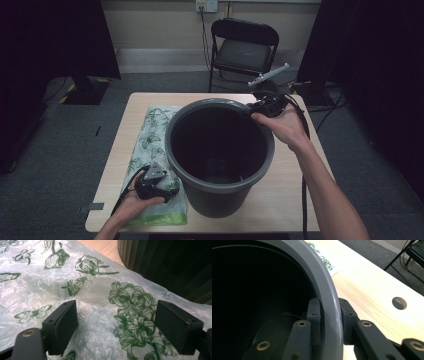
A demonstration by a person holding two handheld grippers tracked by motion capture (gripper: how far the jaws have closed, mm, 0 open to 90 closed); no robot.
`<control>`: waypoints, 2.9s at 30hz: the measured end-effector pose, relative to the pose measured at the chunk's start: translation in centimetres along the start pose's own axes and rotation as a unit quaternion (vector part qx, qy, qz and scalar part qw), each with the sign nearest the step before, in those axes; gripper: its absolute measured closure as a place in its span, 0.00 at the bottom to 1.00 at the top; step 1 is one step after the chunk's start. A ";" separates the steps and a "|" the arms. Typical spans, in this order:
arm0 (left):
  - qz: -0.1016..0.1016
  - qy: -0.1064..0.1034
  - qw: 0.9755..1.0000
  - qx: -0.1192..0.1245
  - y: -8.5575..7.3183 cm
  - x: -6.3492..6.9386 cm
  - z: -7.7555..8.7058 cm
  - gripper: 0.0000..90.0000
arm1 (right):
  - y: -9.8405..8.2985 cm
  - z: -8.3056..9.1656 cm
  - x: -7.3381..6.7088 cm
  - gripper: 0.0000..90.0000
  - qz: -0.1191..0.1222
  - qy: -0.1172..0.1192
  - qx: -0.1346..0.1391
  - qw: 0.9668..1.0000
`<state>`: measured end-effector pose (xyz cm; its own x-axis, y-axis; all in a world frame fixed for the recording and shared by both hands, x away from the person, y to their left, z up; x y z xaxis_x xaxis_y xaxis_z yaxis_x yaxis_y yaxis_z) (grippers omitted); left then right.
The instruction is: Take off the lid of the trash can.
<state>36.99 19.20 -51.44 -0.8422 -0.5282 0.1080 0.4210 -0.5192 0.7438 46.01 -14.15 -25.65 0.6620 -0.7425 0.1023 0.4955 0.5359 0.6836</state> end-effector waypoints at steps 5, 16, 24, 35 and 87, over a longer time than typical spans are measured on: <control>0.000 -0.001 1.000 0.001 0.0 0.0 0.0 0.20 | -0.3 0.1 0.5 0.82 -0.015 0.004 0.005 1.000; 0.001 -0.001 1.000 0.000 0.0 0.0 0.0 0.20 | -0.3 0.2 0.6 0.82 -0.014 -0.003 0.011 1.000; 0.000 0.000 1.000 0.000 0.0 0.0 0.0 0.20 | -0.4 0.2 1.0 0.80 -0.033 0.008 0.022 0.999; 0.001 0.000 1.000 0.000 0.0 0.0 0.0 0.20 | 0.0 1.2 1.0 0.85 -0.032 -0.012 0.044 0.998; 0.001 0.000 1.000 0.000 0.0 0.0 0.0 0.20 | -0.6 2.9 2.7 0.87 -0.102 0.124 0.088 0.983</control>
<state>36.99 19.20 -51.44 -0.8419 -0.5285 0.1092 0.4220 -0.5185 0.7437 45.89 -17.65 -23.66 0.6868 -0.6944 -0.2147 0.5417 0.2921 0.7882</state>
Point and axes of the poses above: each handheld gripper's, and its own axes: z roughly backward along the jaws, y roughly out of its top, x roughly to its right, the point moved 2 cm from there along -z, roughly forward along the jaws, and after that the axes turned 9 degrees about -y, right-handed, at the moved point
